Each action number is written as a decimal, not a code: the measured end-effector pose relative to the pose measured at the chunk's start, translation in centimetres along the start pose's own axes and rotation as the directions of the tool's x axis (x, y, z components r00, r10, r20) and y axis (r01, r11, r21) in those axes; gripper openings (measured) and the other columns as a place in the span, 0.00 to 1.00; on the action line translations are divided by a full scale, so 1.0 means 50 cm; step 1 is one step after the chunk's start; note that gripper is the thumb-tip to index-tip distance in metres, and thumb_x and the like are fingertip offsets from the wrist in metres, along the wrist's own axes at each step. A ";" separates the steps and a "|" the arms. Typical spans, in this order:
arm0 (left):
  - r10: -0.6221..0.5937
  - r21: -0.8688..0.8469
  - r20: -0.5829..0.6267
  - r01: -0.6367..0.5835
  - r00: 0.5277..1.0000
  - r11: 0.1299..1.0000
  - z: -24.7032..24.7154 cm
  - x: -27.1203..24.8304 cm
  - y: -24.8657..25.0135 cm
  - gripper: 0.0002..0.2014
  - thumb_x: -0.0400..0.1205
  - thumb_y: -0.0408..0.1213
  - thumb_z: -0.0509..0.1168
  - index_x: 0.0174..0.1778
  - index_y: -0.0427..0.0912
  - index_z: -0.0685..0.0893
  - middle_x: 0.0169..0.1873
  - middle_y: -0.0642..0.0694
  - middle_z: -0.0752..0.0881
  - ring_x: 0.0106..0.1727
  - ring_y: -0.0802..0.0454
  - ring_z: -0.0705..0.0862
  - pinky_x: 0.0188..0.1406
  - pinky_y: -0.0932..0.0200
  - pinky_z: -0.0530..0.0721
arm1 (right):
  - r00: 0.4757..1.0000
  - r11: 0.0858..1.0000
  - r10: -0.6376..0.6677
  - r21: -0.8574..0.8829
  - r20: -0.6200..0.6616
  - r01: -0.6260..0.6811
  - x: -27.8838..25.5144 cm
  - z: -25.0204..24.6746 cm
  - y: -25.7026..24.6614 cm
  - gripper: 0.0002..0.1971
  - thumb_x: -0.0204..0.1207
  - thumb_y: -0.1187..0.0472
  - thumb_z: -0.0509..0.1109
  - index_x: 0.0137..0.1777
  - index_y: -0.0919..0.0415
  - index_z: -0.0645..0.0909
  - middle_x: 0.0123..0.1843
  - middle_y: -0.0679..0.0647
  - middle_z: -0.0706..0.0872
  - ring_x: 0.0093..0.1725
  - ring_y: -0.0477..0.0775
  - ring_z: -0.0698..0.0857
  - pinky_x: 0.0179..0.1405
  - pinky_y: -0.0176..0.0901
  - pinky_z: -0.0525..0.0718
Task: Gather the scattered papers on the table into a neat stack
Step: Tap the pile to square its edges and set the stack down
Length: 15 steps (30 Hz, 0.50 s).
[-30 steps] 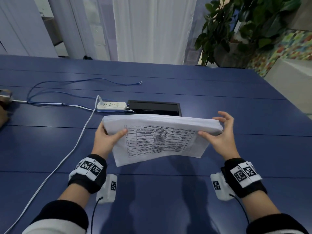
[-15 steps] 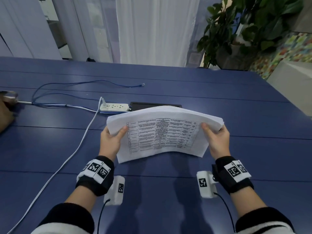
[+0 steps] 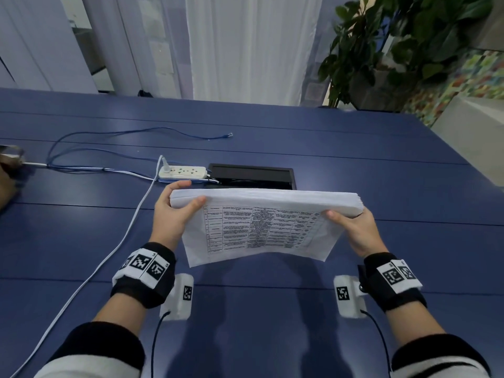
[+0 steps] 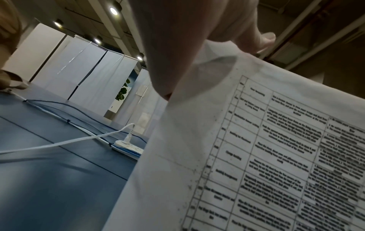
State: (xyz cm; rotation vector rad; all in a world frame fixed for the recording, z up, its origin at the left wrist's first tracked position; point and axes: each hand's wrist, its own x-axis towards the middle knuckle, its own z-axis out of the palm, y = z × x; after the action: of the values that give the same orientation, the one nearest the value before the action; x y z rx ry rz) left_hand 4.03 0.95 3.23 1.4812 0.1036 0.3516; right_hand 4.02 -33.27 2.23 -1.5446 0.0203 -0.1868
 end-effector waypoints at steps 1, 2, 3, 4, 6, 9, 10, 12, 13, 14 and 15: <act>-0.014 -0.032 -0.002 0.014 1.000 0.999 0.003 -0.003 -0.001 0.15 0.69 0.34 0.76 0.45 0.53 0.81 0.41 0.53 0.85 0.35 0.66 0.85 0.35 0.71 0.83 | 1.000 1.000 0.007 0.006 -0.006 -0.007 -0.001 0.002 0.002 0.45 0.36 0.39 0.87 0.54 0.62 0.82 0.41 0.44 0.92 0.43 0.41 0.89 0.40 0.31 0.85; -0.028 -0.055 -0.008 0.027 1.000 0.998 0.006 -0.005 0.000 0.13 0.69 0.36 0.76 0.44 0.52 0.82 0.40 0.52 0.85 0.33 0.66 0.86 0.34 0.69 0.83 | 1.000 1.000 0.009 0.011 -0.001 -0.009 -0.001 0.004 0.005 0.47 0.33 0.38 0.87 0.54 0.63 0.82 0.42 0.44 0.92 0.43 0.41 0.90 0.40 0.31 0.85; -0.040 -0.072 -0.010 0.040 0.999 0.997 0.010 -0.008 0.000 0.11 0.68 0.38 0.76 0.43 0.51 0.82 0.39 0.51 0.85 0.33 0.65 0.86 0.35 0.66 0.83 | 1.000 1.000 0.016 0.012 0.008 -0.016 -0.001 0.009 0.005 0.48 0.32 0.37 0.87 0.54 0.62 0.82 0.42 0.44 0.92 0.44 0.41 0.90 0.40 0.31 0.85; -0.051 -0.082 -0.010 0.050 0.999 0.995 0.014 -0.011 0.000 0.12 0.67 0.41 0.76 0.41 0.51 0.81 0.38 0.51 0.85 0.34 0.62 0.85 0.37 0.63 0.83 | 1.000 1.000 0.018 0.010 0.020 -0.018 -0.002 0.015 0.005 0.47 0.31 0.37 0.87 0.53 0.60 0.82 0.42 0.43 0.92 0.44 0.41 0.90 0.40 0.31 0.85; -0.062 -0.079 -0.004 0.061 0.998 0.995 0.020 -0.014 0.003 0.15 0.61 0.48 0.77 0.39 0.51 0.81 0.38 0.51 0.85 0.37 0.56 0.84 0.39 0.61 0.82 | 0.999 1.000 0.013 0.020 0.033 -0.014 -0.002 0.023 0.003 0.46 0.29 0.37 0.87 0.50 0.57 0.82 0.41 0.43 0.92 0.43 0.41 0.90 0.39 0.32 0.86; -0.065 -0.054 -0.009 0.065 0.998 0.996 0.014 -0.014 0.000 0.16 0.63 0.40 0.79 0.41 0.50 0.81 0.39 0.51 0.85 0.40 0.54 0.84 0.42 0.59 0.82 | 0.999 0.998 -0.007 0.068 -0.037 0.009 0.000 0.021 0.003 0.44 0.30 0.37 0.86 0.49 0.57 0.81 0.39 0.41 0.91 0.41 0.39 0.89 0.37 0.31 0.85; -0.066 -0.039 -0.002 0.066 0.998 0.997 0.010 -0.014 -0.002 0.16 0.66 0.33 0.79 0.44 0.48 0.81 0.41 0.49 0.86 0.42 0.54 0.84 0.45 0.58 0.82 | 0.999 0.997 -0.007 0.079 -0.051 0.011 0.000 0.020 0.004 0.45 0.31 0.38 0.87 0.51 0.59 0.82 0.40 0.42 0.92 0.41 0.40 0.89 0.38 0.31 0.85; -0.076 -0.009 0.014 0.076 0.997 0.997 0.006 -0.016 -0.010 0.18 0.68 0.26 0.75 0.52 0.39 0.81 0.46 0.45 0.86 0.46 0.51 0.85 0.50 0.56 0.84 | 0.998 0.996 0.002 0.084 -0.069 0.004 -0.001 0.022 0.011 0.41 0.38 0.43 0.87 0.53 0.62 0.82 0.40 0.44 0.92 0.42 0.42 0.89 0.39 0.34 0.85; -0.083 -0.009 0.009 0.083 0.996 0.996 0.007 -0.018 -0.014 0.20 0.69 0.26 0.75 0.56 0.35 0.81 0.47 0.44 0.87 0.47 0.50 0.86 0.52 0.55 0.84 | 0.997 0.995 0.004 0.095 -0.076 0.003 -0.001 0.024 0.015 0.35 0.43 0.49 0.87 0.51 0.61 0.82 0.39 0.44 0.92 0.40 0.41 0.89 0.39 0.35 0.85; -0.095 -0.017 -0.007 0.095 0.995 0.995 0.010 -0.021 -0.017 0.20 0.70 0.26 0.74 0.58 0.33 0.80 0.48 0.44 0.87 0.47 0.50 0.86 0.52 0.55 0.84 | 0.996 0.994 0.005 0.108 -0.085 0.005 -0.003 0.028 0.017 0.29 0.46 0.53 0.86 0.49 0.59 0.82 0.37 0.43 0.92 0.39 0.40 0.89 0.40 0.36 0.84; -0.104 -0.028 -0.028 0.104 0.994 0.994 0.012 -0.024 -0.018 0.18 0.72 0.27 0.74 0.57 0.33 0.81 0.46 0.45 0.87 0.46 0.51 0.86 0.51 0.55 0.84 | 0.995 0.994 0.006 0.114 -0.104 0.005 -0.004 0.033 0.017 0.27 0.46 0.54 0.86 0.47 0.58 0.82 0.36 0.42 0.91 0.38 0.39 0.89 0.39 0.36 0.84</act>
State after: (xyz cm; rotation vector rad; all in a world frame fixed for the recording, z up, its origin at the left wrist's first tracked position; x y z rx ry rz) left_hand 3.24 -0.03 2.24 1.4388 0.1980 0.2893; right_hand 4.11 -31.58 1.41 -1.4201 0.0907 -0.2635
